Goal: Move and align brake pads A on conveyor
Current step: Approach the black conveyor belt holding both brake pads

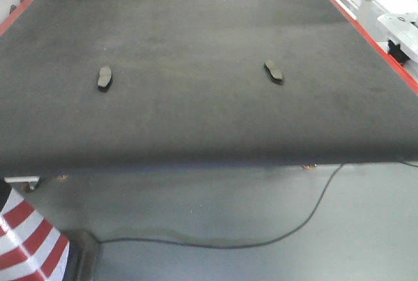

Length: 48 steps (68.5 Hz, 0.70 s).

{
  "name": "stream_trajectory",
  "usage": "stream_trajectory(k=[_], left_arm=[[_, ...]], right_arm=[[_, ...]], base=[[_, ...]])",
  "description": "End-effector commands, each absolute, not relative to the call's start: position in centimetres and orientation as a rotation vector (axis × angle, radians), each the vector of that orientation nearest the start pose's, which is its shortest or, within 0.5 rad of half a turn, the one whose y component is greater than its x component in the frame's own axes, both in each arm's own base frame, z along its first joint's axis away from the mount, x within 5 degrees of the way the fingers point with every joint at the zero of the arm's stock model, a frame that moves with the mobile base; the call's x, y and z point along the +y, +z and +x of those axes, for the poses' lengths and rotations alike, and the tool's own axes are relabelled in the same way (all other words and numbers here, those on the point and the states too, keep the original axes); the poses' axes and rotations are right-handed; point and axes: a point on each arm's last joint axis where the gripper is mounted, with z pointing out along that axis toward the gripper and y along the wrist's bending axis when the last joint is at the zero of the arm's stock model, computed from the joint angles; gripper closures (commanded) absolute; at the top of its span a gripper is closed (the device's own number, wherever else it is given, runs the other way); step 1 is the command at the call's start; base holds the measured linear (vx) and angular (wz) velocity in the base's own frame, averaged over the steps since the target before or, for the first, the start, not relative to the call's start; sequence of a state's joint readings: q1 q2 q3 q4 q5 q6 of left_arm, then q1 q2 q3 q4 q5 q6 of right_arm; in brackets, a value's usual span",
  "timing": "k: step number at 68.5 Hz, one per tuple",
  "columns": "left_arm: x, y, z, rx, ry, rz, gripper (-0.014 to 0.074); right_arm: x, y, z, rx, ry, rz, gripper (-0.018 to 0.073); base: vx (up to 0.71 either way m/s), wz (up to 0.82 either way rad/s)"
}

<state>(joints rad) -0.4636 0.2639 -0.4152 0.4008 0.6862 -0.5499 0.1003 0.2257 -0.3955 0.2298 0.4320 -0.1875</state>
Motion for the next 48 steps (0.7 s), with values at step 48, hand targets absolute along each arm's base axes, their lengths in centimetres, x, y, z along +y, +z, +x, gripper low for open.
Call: stream_trajectory(k=[48], left_arm=[[-0.81, 29.45, 6.29, 1.870, -0.245, 0.085, 0.0603]], right_arm=[[1.24, 31.17, 5.91, 1.614, 0.154, -0.111, 0.0566]], base=[[0.37, 0.04]])
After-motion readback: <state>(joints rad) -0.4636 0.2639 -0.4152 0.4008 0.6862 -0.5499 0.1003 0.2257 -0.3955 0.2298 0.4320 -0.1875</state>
